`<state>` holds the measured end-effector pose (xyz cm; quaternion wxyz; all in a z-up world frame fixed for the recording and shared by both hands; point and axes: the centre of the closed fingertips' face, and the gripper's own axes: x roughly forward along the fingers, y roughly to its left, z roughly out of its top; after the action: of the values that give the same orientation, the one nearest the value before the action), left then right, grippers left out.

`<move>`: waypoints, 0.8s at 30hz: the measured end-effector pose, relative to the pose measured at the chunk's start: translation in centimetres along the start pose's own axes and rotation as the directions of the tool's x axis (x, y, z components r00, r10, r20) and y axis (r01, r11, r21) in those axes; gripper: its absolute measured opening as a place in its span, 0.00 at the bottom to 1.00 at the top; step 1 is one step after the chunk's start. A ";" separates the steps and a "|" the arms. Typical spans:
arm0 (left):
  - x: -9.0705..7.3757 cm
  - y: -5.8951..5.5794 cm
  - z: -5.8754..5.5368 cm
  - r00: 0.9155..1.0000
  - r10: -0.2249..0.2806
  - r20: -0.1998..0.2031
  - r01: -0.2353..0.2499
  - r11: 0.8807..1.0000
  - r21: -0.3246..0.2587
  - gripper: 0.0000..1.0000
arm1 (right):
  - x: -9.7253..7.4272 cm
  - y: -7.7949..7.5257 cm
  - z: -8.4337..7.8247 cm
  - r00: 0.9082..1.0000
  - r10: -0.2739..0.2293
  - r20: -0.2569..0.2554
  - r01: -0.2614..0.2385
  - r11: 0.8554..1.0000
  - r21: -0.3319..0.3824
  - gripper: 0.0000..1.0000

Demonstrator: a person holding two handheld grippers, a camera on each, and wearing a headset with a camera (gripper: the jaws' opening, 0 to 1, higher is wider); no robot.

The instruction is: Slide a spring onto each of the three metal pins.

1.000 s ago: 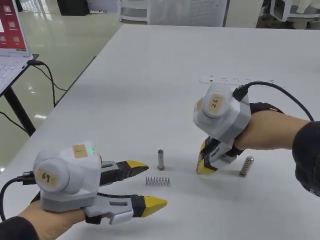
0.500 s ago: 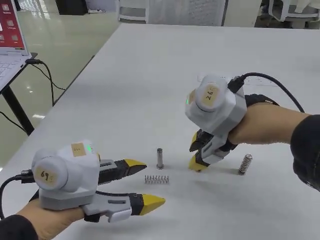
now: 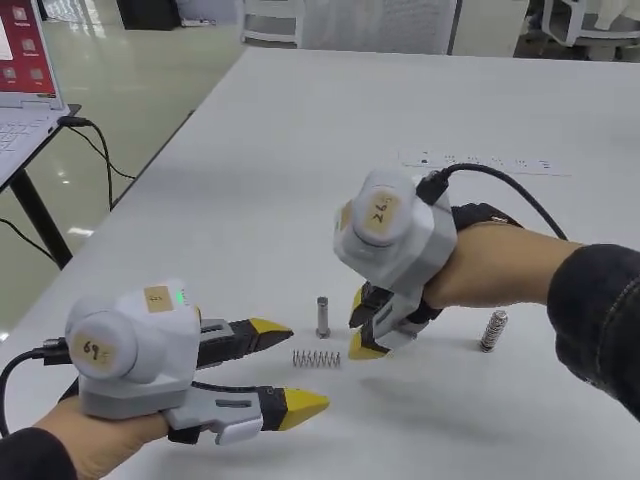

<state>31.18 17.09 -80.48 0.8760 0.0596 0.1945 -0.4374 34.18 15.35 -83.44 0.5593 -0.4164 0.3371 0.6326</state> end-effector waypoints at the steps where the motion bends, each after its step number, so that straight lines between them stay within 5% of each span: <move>1: 0.0 0.0 0.0 1.000 0.001 0.000 -0.001 1.000 0.000 0.44 | 0.1 0.0 0.1 1.000 0.000 0.000 0.000 1.000 -0.001 0.16; 24: -0.2 0.2 -0.3 1.000 0.006 -0.009 -0.006 1.000 -0.004 0.44 | 3.6 0.5 -0.3 0.997 0.023 -0.073 -0.027 0.999 -0.046 0.08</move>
<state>31.14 17.51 -80.72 0.8766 0.0605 0.1992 -0.4339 33.63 16.55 -86.89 0.5288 -0.4478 0.3476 0.6317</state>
